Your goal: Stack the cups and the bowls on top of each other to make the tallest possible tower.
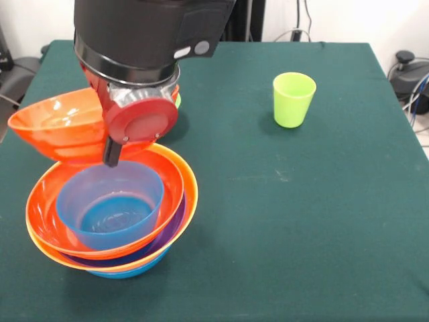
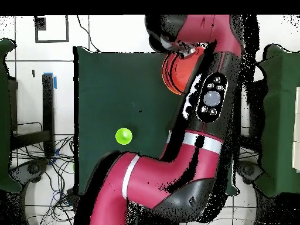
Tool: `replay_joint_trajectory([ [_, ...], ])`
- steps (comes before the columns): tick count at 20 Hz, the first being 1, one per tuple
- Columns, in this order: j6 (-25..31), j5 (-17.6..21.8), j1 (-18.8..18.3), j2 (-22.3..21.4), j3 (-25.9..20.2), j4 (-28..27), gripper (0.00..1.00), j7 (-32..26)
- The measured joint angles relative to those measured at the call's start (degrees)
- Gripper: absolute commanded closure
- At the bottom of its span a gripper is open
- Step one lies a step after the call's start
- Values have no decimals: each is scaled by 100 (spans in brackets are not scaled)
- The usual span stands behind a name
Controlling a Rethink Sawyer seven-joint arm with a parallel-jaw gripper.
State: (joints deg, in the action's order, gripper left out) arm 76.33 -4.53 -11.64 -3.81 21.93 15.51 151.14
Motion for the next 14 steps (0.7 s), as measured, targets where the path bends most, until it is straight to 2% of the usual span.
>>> replay_joint_trajectory([
  [6,111,-219,-27,387,242,-629,100,0],
  [10,112,-418,-26,557,420,-864,100,0],
  [14,111,-820,-28,790,756,-1145,100,0],
])
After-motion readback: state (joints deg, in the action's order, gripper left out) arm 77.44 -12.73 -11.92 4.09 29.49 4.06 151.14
